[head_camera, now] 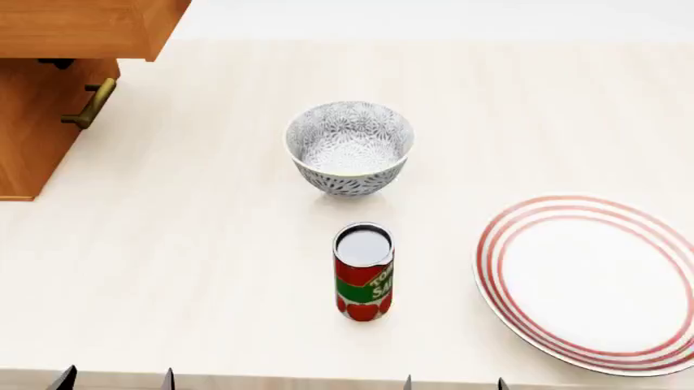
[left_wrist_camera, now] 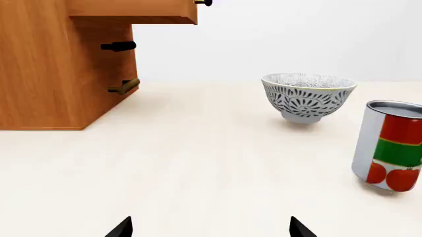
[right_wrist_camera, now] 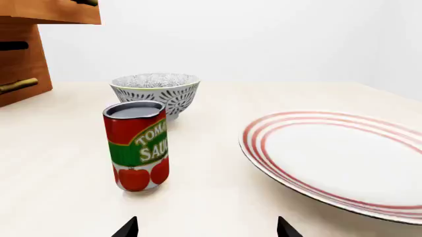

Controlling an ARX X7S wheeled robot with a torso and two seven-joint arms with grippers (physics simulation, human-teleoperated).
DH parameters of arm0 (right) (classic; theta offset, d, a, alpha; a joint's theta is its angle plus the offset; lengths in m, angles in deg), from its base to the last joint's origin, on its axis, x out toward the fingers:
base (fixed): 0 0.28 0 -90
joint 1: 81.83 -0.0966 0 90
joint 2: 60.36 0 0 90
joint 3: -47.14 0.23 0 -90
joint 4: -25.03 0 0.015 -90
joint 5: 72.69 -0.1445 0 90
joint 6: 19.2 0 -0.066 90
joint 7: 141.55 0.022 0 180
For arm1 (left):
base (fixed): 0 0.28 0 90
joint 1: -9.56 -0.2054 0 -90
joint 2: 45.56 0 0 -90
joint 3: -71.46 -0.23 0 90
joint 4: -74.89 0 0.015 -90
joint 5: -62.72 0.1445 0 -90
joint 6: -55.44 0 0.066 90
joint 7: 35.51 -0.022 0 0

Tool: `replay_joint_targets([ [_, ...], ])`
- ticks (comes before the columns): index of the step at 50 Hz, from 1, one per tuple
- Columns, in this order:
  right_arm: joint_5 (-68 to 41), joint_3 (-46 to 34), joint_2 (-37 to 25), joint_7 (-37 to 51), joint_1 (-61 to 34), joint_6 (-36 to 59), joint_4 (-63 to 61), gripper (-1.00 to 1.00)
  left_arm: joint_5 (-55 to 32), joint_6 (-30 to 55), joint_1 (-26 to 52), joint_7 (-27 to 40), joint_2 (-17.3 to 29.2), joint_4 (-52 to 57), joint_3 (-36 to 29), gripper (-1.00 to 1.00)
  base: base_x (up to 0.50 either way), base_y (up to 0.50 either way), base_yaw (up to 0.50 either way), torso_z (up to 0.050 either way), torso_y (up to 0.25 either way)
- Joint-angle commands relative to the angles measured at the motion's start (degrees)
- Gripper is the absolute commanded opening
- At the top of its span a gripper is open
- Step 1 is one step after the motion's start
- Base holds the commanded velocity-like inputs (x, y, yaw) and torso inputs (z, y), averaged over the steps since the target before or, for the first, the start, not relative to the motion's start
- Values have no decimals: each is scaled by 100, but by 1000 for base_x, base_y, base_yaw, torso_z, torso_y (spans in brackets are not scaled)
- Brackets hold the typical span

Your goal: Put the ketchup in the top drawer of the cabinet.

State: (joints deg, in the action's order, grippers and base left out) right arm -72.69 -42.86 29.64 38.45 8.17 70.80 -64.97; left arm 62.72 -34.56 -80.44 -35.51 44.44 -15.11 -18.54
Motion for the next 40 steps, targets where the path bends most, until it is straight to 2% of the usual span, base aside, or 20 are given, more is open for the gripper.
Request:
replay_joint_targets([
  [1, -405, -484, -402, 479, -48, -38, 52, 100, -221, -13, 30, 252, 220, -33, -254, 100, 0, 0, 0, 0, 0],
  [22, -177, -629, -738, 864, 125, 1101, -1788, 100, -467, 1241, -212, 508, 581, 2115, -402, 100, 0, 0, 0, 0, 0],
  [33, -193, -648, -849, 949, 105, 1612, -2560, 100, -501, 1559, -230, 643, 697, 2786, -462, 100, 0, 0, 0, 0, 0],
  [35, -216, -636, -855, 964, 236, 1369, -2594, 100, -553, 1776, -284, 667, 732, 3199, -459, 100, 0, 0, 0, 0, 0],
  [40, -223, -662, -897, 1003, 359, 1514, -3034, 100, -570, 2153, -416, 751, 814, 3937, -482, 100, 0, 0, 0, 0, 0],
])
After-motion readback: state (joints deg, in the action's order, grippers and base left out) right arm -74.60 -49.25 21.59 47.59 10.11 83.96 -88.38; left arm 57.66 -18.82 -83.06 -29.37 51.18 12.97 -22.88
